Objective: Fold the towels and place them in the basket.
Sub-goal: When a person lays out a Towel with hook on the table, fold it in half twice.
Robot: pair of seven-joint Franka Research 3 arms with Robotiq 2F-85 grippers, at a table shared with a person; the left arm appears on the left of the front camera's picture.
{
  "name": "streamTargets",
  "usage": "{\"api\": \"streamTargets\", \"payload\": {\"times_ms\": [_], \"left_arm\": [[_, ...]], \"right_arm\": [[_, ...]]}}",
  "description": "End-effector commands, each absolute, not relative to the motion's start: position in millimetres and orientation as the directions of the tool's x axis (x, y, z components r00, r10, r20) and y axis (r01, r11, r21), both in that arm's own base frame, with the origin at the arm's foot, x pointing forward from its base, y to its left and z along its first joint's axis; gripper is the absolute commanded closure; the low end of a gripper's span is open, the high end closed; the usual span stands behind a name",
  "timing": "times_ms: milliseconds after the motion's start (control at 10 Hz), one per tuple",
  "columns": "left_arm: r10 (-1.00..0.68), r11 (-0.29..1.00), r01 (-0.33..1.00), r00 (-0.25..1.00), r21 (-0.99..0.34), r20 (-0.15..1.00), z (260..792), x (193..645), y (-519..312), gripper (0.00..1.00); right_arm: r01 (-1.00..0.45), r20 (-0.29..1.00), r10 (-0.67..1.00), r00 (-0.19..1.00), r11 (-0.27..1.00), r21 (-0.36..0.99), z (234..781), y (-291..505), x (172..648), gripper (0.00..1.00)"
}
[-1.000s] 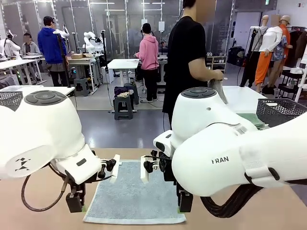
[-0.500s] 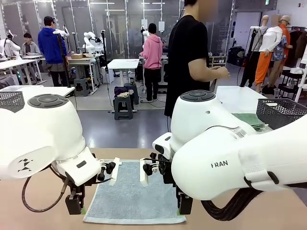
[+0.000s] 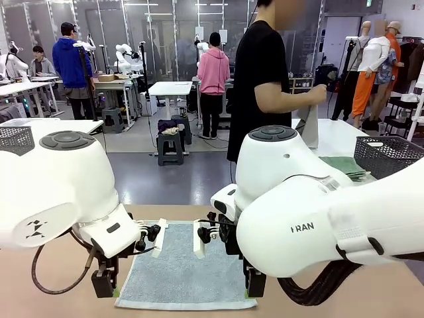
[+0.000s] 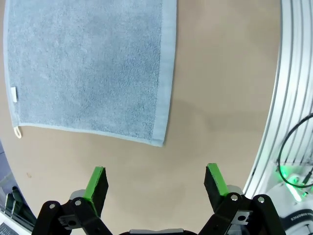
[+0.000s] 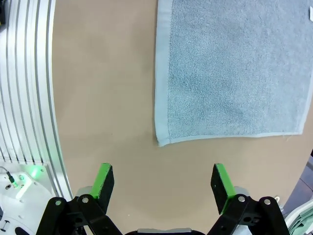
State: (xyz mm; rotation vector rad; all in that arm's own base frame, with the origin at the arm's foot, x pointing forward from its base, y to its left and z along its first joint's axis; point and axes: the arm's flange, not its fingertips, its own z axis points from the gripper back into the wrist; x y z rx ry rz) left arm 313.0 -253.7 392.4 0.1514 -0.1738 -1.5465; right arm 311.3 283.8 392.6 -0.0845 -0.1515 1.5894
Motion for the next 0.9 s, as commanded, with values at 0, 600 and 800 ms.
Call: {"api": "streamTargets", "payload": {"times_ms": [0, 600, 800], "left_arm": [[-0.997, -0.010, 0.984, -0.022, 0.175, 0.069, 367.8, 311.7, -250.4, 0.00], [-0.995, -0.044, 0.992, -0.054, 0.118, 0.083, 309.2, 307.8, -233.4, 0.00], [-0.994, -0.056, 0.992, -0.066, 0.115, 0.084, 296.2, 311.1, -233.7, 0.00]], "right_arm": [[-0.986, 0.050, 0.999, 0.011, 0.019, -0.168, 373.3, 283.2, 312.4, 0.00], [-0.985, 0.045, 0.999, -0.015, -0.007, -0.173, 328.0, 279.0, 322.2, 0.00], [-0.985, 0.025, 0.999, -0.021, -0.016, -0.173, 316.4, 280.3, 327.4, 0.00]]}}
